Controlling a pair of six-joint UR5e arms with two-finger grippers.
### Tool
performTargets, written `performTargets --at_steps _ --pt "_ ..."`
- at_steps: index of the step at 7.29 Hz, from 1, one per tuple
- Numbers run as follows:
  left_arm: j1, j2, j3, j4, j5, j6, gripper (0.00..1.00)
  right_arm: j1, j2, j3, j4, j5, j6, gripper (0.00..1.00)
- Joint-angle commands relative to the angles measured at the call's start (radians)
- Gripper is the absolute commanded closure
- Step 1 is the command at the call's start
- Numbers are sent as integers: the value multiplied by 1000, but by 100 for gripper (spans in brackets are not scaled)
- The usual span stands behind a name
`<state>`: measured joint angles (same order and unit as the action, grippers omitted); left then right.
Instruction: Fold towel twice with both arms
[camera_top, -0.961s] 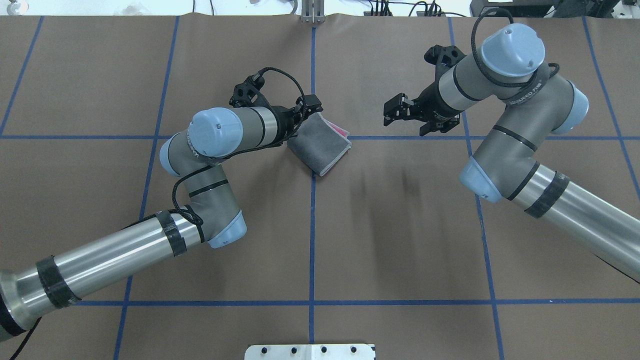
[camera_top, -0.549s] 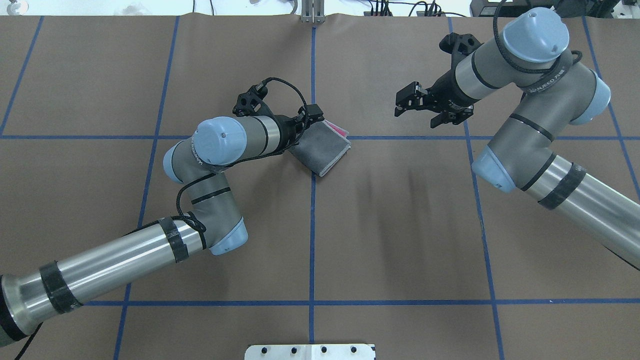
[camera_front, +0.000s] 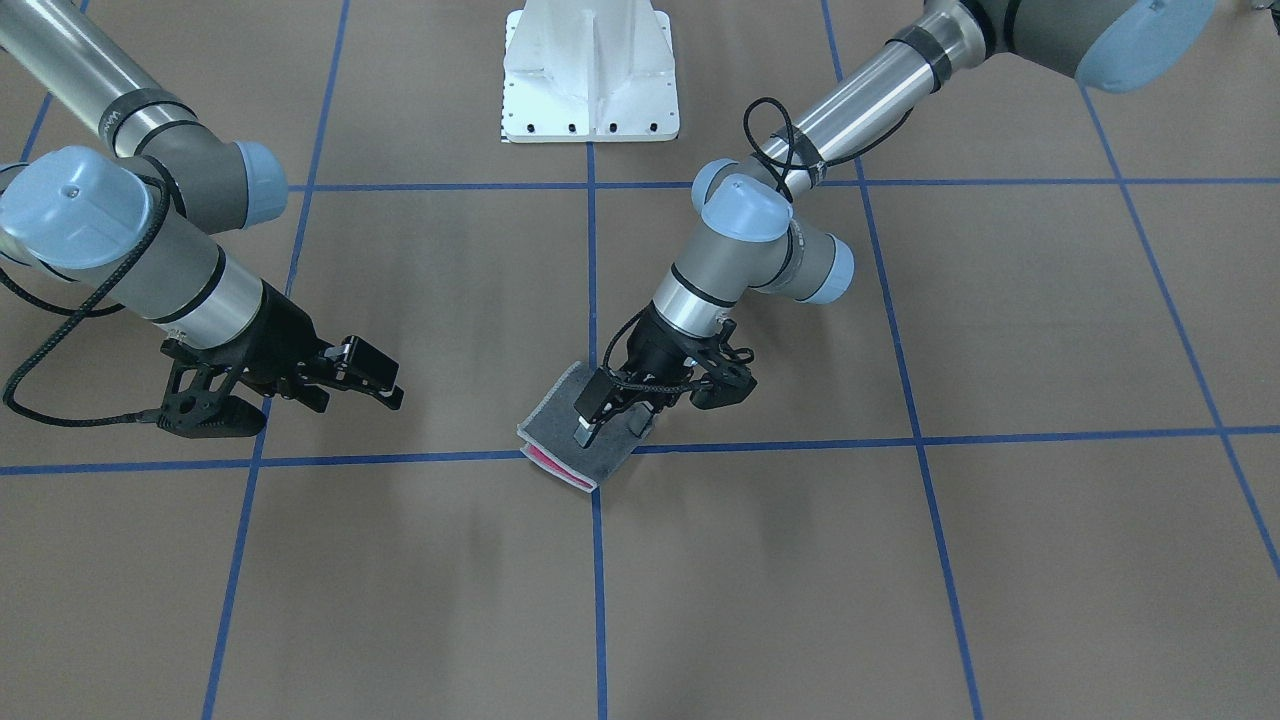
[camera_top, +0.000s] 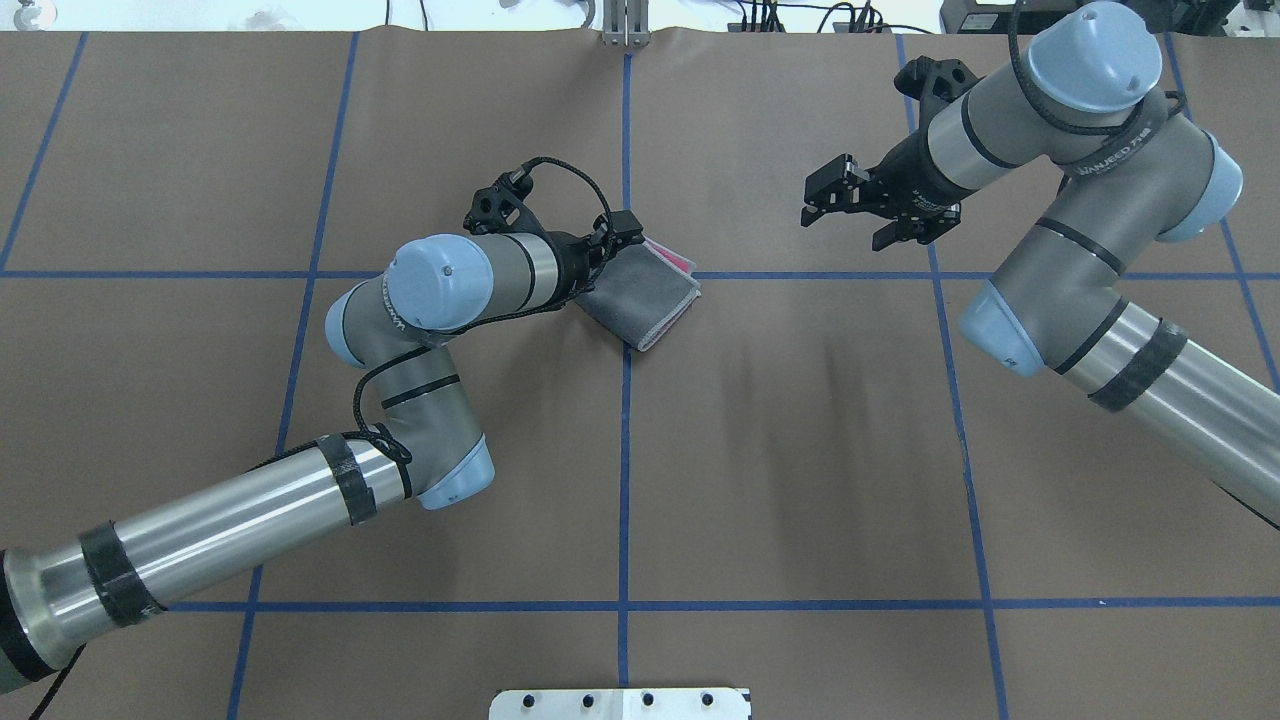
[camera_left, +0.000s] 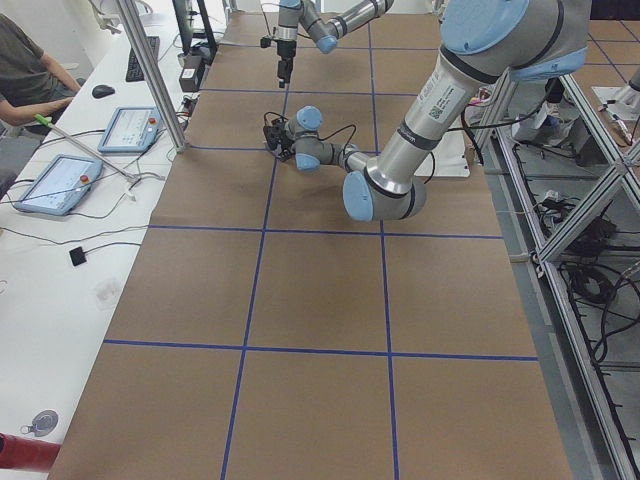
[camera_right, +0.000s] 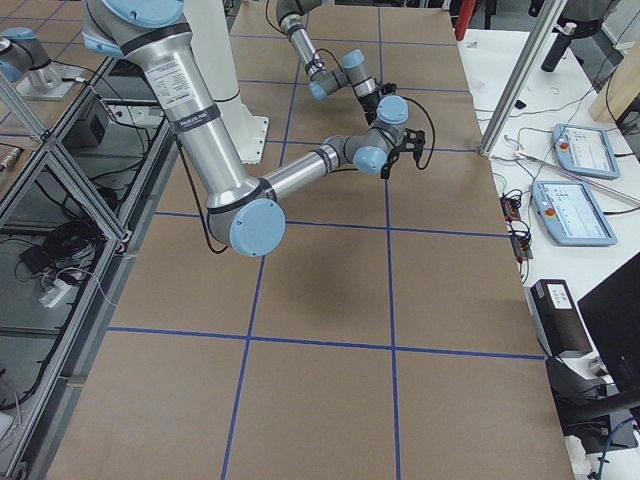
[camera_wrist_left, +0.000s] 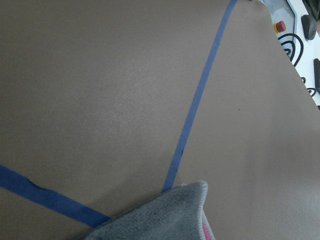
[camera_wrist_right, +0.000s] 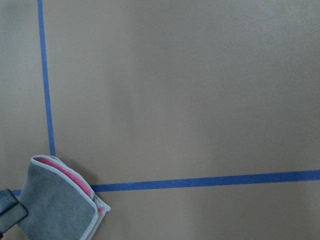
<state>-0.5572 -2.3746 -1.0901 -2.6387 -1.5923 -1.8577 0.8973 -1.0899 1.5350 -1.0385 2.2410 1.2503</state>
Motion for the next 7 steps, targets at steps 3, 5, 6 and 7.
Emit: performTargets --at_steps 3,5,6,7 --pt "-55 18 -103 52 -119 2 0 46 -71 46 0 0 -2 0" --pt "-102 212 -427 296 -227 18 0 107 -175 98 0 -1 -20 0" --pt "-163 309 -561 415 -307 84 0 148 -223 102 0 -1 -73 0" --pt "-191 416 -690 531 -334 220 0 196 -282 114 0 -6 -156 0"
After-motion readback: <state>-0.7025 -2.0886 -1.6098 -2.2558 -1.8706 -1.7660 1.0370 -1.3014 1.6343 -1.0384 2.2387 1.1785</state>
